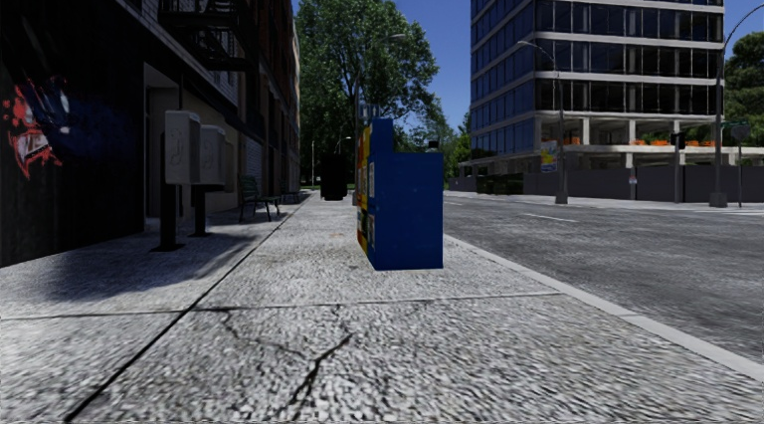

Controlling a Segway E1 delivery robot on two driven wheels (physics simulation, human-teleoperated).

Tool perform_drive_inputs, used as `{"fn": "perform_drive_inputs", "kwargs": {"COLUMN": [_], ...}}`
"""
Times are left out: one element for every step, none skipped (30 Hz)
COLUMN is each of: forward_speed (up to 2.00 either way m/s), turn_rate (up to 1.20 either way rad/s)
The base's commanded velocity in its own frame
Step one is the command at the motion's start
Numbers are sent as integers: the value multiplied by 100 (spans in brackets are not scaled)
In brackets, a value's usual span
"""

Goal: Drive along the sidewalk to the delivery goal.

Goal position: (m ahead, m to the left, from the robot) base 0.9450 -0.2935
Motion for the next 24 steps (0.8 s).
{"fn": "perform_drive_inputs", "kwargs": {"forward_speed": [171, 143, 104, 104, 71, 60, 57, 57, 56, 56, 56, 56, 56, 56, 56, 56, 56, 56, 56, 56, 56, 56, 49, 49], "turn_rate": [0, 0, 0, 0, 0, 0, 0, 0, 0, 0, 0, 0, 0, 0, 0, 0, 0, 0, 0, 0, 0, 0, 0, 0]}}
